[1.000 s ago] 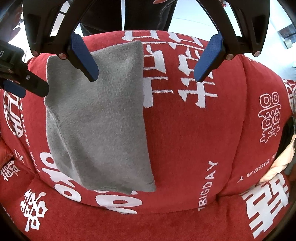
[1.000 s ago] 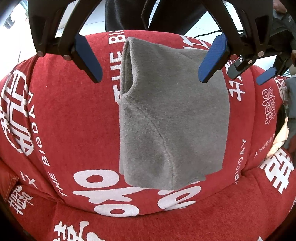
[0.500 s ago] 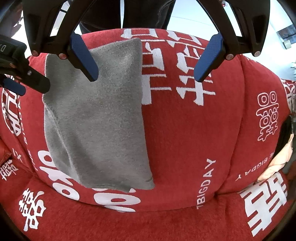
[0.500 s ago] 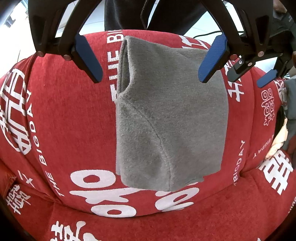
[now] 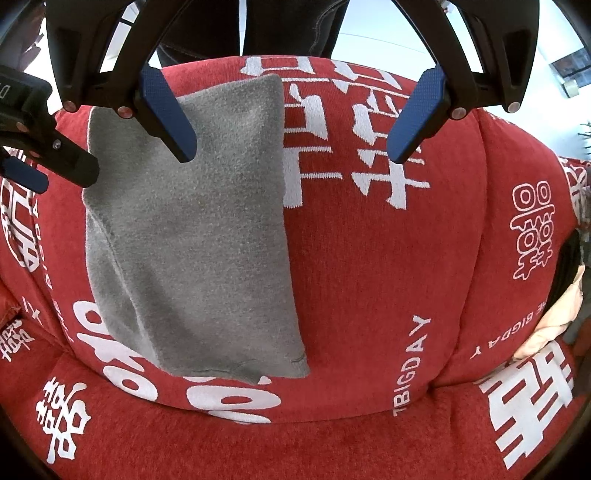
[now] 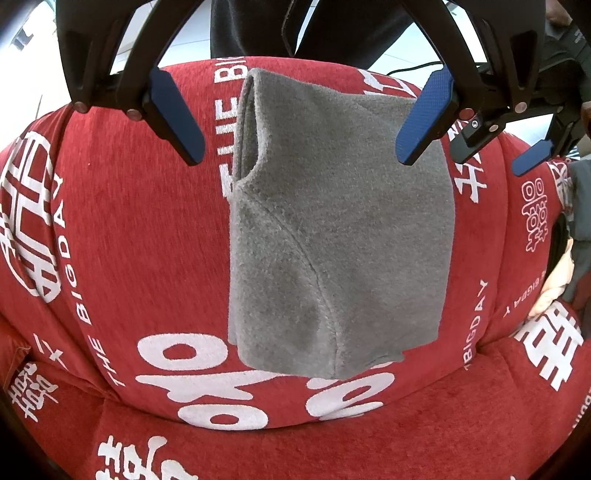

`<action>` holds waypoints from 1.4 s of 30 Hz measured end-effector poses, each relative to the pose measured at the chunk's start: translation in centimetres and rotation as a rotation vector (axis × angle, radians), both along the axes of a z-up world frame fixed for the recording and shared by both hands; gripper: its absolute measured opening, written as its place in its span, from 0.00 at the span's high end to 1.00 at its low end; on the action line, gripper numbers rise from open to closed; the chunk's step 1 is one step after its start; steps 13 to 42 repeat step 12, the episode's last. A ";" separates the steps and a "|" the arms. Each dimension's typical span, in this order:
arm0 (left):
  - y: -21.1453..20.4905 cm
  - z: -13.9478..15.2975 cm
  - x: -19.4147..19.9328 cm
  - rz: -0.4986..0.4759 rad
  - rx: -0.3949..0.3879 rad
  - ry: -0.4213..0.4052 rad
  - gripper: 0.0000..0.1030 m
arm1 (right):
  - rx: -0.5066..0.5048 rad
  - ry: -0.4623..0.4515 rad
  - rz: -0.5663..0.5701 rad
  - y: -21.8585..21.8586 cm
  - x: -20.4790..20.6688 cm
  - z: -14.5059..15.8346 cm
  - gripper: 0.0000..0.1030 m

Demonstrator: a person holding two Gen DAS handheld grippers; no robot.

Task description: Fold small clothes

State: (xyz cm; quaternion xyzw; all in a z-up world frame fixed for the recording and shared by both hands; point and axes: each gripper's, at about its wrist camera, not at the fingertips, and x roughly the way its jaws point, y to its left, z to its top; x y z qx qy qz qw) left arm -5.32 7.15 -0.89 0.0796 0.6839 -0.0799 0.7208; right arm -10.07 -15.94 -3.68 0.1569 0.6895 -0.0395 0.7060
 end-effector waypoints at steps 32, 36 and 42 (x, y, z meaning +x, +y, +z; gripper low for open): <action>0.1 0.0 0.1 0.021 -0.015 -0.004 0.00 | 0.002 0.004 -0.002 0.1 -0.1 -0.2 0.00; 0.1 0.0 0.1 0.021 -0.015 -0.004 0.00 | 0.002 0.004 -0.002 0.1 -0.1 -0.2 0.00; 0.1 0.0 0.1 0.021 -0.015 -0.004 0.00 | 0.002 0.004 -0.002 0.1 -0.1 -0.2 0.00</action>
